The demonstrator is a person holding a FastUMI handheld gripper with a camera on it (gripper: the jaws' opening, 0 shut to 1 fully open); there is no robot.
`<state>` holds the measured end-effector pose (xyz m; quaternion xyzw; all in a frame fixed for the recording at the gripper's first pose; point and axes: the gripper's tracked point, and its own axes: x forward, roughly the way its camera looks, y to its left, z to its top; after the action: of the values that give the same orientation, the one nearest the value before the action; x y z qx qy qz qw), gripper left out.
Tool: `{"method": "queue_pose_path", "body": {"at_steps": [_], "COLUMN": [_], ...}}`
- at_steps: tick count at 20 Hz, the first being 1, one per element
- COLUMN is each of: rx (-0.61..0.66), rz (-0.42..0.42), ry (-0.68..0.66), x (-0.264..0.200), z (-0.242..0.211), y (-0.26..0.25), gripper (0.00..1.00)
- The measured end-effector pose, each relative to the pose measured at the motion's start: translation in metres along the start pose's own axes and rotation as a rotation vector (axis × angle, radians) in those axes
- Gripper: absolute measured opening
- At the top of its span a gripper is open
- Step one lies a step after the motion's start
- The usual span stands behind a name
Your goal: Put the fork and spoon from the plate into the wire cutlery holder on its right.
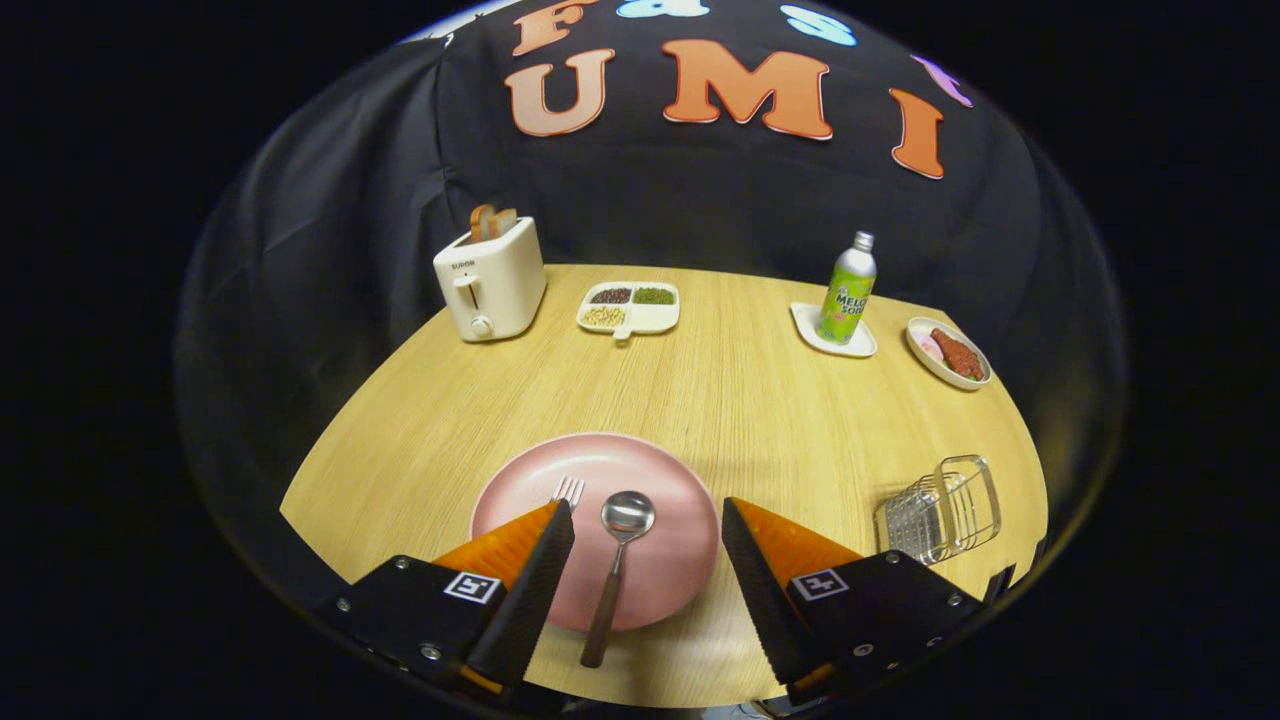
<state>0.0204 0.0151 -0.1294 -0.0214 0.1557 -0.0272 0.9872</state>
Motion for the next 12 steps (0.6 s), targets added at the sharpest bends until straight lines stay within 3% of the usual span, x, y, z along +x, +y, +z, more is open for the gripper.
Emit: {"method": "queue_pose_path", "body": {"at_steps": [7, 12], "rx": [0.012, -0.01], "rz": [0.012, 0.038], "ry": [0.211, 0.35], "x": [0.023, 0.03], "z": [-0.045, -0.075], "y": [0.006, 0.014], "gripper": [0.8, 0.58]}}
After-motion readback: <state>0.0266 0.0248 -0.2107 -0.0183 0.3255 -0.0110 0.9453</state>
